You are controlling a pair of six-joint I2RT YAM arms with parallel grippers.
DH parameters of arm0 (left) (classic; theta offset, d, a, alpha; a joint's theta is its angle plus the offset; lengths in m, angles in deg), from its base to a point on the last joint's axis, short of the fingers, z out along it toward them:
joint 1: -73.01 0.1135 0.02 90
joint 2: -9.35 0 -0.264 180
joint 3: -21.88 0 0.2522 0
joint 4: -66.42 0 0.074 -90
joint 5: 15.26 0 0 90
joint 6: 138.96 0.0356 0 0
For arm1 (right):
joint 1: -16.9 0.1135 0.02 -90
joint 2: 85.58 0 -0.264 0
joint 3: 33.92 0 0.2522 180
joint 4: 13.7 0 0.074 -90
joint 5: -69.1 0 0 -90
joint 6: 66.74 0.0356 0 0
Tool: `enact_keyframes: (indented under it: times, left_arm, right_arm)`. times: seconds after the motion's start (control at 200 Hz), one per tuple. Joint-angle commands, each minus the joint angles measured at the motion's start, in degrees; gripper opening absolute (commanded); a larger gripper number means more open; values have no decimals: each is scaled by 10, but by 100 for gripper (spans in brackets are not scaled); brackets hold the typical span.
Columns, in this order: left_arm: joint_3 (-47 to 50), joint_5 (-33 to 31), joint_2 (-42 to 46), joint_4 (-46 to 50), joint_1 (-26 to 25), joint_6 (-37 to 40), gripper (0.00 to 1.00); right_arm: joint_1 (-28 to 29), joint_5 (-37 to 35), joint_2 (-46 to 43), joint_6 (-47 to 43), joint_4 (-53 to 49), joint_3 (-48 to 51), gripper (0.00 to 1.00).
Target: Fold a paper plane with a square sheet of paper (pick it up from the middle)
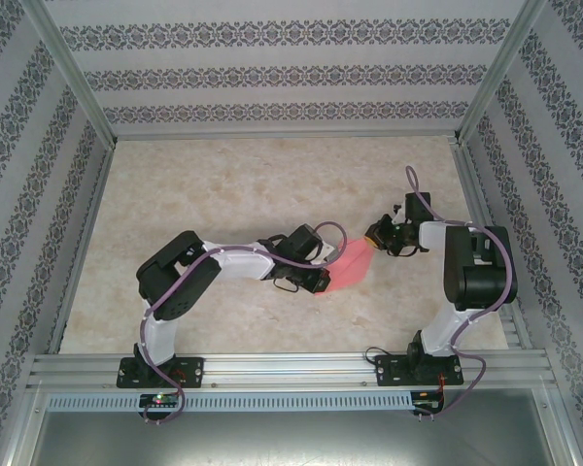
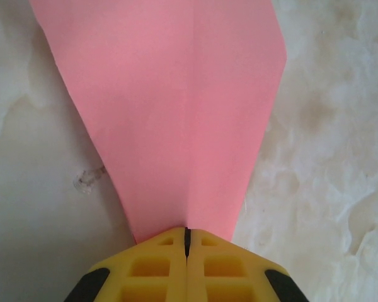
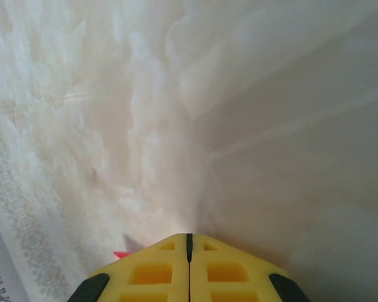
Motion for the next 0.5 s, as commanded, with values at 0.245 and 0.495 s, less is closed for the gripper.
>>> enact_keyframes:
  times: [0.245, 0.495]
  left_arm:
    - [19, -16, -53, 170, -2, 17, 8]
    - [5, -11, -63, 168, -2, 19, 8]
  right_arm:
    - [4, -17, -109, -20, -51, 5, 5]
    - [106, -6, -138, 61, 12, 87, 5]
